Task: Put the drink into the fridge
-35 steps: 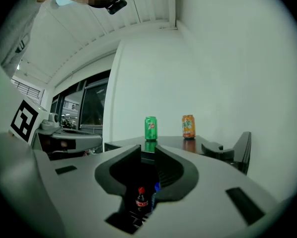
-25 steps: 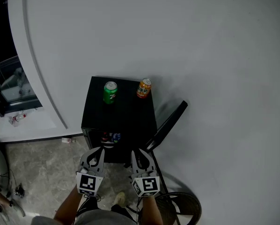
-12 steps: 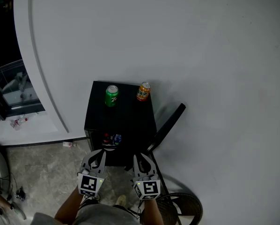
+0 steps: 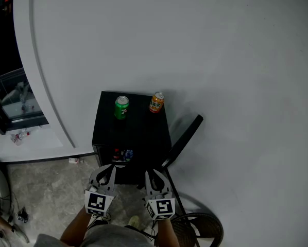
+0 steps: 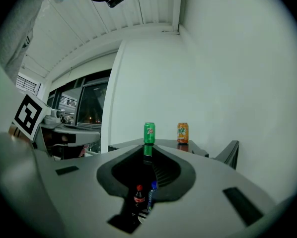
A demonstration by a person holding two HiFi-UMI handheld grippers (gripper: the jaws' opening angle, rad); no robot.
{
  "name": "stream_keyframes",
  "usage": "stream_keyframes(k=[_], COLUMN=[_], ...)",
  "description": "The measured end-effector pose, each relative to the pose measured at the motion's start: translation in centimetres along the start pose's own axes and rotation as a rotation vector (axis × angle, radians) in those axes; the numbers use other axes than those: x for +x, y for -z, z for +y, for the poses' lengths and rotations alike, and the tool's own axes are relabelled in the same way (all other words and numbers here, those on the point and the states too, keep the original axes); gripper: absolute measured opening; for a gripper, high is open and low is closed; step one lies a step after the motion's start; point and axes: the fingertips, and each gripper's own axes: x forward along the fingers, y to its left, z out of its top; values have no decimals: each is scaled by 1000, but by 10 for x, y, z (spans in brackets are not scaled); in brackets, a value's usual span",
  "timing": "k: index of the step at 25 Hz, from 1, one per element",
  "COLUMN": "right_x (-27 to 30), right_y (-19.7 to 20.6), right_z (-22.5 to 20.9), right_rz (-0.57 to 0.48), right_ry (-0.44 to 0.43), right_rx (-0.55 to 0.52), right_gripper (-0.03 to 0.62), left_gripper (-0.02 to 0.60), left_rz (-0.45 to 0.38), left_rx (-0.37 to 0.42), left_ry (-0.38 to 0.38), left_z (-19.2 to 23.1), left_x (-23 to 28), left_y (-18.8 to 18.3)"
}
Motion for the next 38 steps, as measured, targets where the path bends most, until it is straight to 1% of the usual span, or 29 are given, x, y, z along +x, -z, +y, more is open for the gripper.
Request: stream_keyframes(k=[8,14,19,28,30,33,38], right_x=[13,28,46,79,88,103,133], right_y=[1,0,-4,-15,-19,-23,-35], right_z=[-1,5,17,55,58,58,55], right_rz=[-1,5,7,-11,-20,-27,-31], right_ry=[-9,-16,0,60,74,87,68], right_rx=[2,0,-2,-37,-34,-29,-37], right_gripper=[67,69,69,69,69,69,69], left_gripper=[5,5,5,5,5,5,5], left_rz=[0,-6,-17,-34,-27,-38,-58], left_rx=[-6,-5,-11,-7,2,-1,-3], left_ry=[-20,-22,-6,41,49,46,36], left_z=[9,26,52,108,118,131,149], left_x=[7,13,14,11,13,17,30], left_y=[4,1,-1,5,2,-2,-12])
